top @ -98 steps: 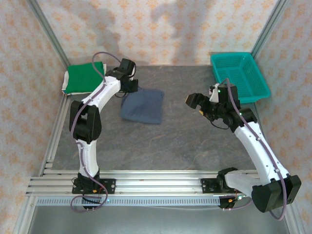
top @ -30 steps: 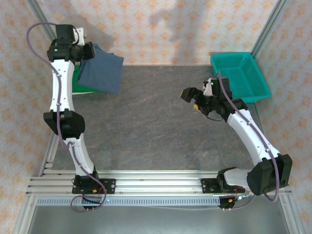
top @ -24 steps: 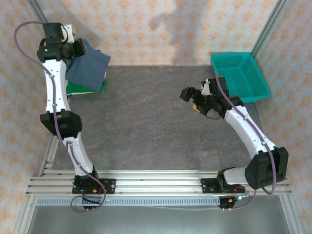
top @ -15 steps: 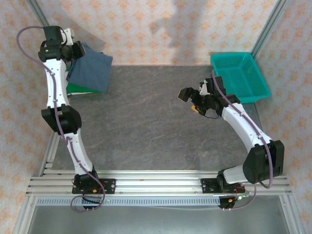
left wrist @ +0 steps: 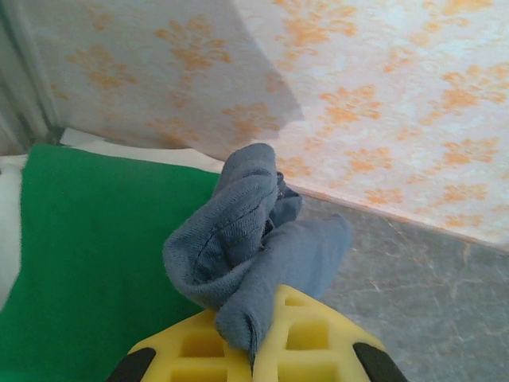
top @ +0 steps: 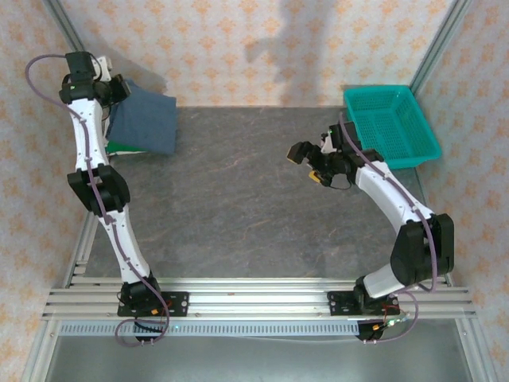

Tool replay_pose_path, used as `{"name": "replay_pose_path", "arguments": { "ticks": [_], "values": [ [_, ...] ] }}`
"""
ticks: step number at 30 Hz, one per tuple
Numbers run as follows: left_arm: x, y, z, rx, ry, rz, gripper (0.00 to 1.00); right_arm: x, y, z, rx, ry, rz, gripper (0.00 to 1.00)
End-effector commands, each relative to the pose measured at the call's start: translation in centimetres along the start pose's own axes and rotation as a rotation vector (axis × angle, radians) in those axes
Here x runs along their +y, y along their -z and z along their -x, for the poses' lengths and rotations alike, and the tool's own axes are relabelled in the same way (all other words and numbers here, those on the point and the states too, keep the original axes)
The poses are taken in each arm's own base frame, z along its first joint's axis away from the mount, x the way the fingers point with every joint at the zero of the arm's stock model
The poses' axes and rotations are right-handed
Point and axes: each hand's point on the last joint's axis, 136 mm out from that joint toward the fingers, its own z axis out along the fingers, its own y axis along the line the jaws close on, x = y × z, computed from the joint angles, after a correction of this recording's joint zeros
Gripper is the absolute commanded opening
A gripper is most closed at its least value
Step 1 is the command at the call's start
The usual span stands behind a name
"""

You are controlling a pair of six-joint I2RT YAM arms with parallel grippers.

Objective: Fold and stack the t-shirts

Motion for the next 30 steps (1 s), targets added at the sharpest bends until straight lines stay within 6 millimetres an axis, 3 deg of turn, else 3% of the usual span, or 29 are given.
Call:
{"name": "replay_pose_path", "arguments": {
  "ticks": [1, 6, 7, 9, 11, 14, 15, 19, 22, 26, 30],
  "values": [
    [1.6, -0.1, 2.6, -0.092, 0.022, -0.012, 0.0, 1.3, -0.3, 1.0, -0.012, 0.01, 0.014, 0.99],
    [5.2, -3.5, 3.6, -0.156, 0.141, -0.043, 0.0, 1.2, -1.3, 1.0, 0.038, 0.006, -0.016, 0.99],
    [5.6, -4.3, 3.7, -0.168, 0.166, -0.054, 0.06, 1.1, -1.6, 1.0, 0.047, 0.002, -0.021, 0.99],
    [6.1, -6.0, 4.0, -0.203, 0.227, -0.096, 0.49, 1.4, -2.0, 0.9, 0.065, 0.003, -0.019, 0.99],
    [6.2, -7.1, 4.4, -0.235, 0.28, -0.137, 0.76, 1.7, -2.3, 0.8, 0.079, 0.005, -0.018, 0.99],
    [5.6, -7.5, 4.5, -0.238, 0.303, -0.164, 0.87, 2.7, -2.8, 0.5, 0.093, 0.027, -0.015, 0.99],
    [5.4, -7.4, 4.6, -0.242, 0.307, -0.163, 0.99, 3.1, -2.9, 0.2, 0.097, 0.037, -0.007, 0.99],
    [3.7, -6.4, 4.9, -0.229, 0.307, -0.186, 1.0, 4.2, -2.7, -0.7, 0.116, 0.082, -0.003, 0.99],
    [0.7, -4.4, 5.3, -0.211, 0.272, -0.23, 1.0, 4.1, -1.9, -1.1, 0.1, 0.098, -0.011, 0.99],
    [-3.7, -1.4, 4.6, -0.158, 0.18, -0.227, 1.0, 3.5, 0.5, -0.9, 0.017, 0.147, -0.062, 0.99],
    [-8.8, 1.5, 2.4, -0.097, 0.074, -0.219, 1.0, 2.2, 3.9, -0.5, -0.076, 0.212, -0.145, 0.99]
  ]
}}
